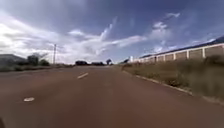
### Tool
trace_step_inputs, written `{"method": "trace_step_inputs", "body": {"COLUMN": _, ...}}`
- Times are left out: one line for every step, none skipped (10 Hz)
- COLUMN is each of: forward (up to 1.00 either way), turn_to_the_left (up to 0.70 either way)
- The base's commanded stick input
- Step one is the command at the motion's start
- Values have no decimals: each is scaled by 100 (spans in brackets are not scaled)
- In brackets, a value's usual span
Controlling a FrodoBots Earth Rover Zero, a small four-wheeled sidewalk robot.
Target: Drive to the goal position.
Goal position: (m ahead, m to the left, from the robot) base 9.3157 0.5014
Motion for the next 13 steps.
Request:
{"method": "trace_step_inputs", "body": {"forward": 100, "turn_to_the_left": 0}}
{"method": "trace_step_inputs", "body": {"forward": 100, "turn_to_the_left": 0}}
{"method": "trace_step_inputs", "body": {"forward": 100, "turn_to_the_left": 0}}
{"method": "trace_step_inputs", "body": {"forward": 100, "turn_to_the_left": 0}}
{"method": "trace_step_inputs", "body": {"forward": 100, "turn_to_the_left": 0}}
{"method": "trace_step_inputs", "body": {"forward": 100, "turn_to_the_left": 0}}
{"method": "trace_step_inputs", "body": {"forward": 100, "turn_to_the_left": 0}}
{"method": "trace_step_inputs", "body": {"forward": 100, "turn_to_the_left": -40}}
{"method": "trace_step_inputs", "body": {"forward": 100, "turn_to_the_left": -40}}
{"method": "trace_step_inputs", "body": {"forward": 100, "turn_to_the_left": -40}}
{"method": "trace_step_inputs", "body": {"forward": 100, "turn_to_the_left": 0}}
{"method": "trace_step_inputs", "body": {"forward": 100, "turn_to_the_left": 0}}
{"method": "trace_step_inputs", "body": {"forward": 100, "turn_to_the_left": 0}}
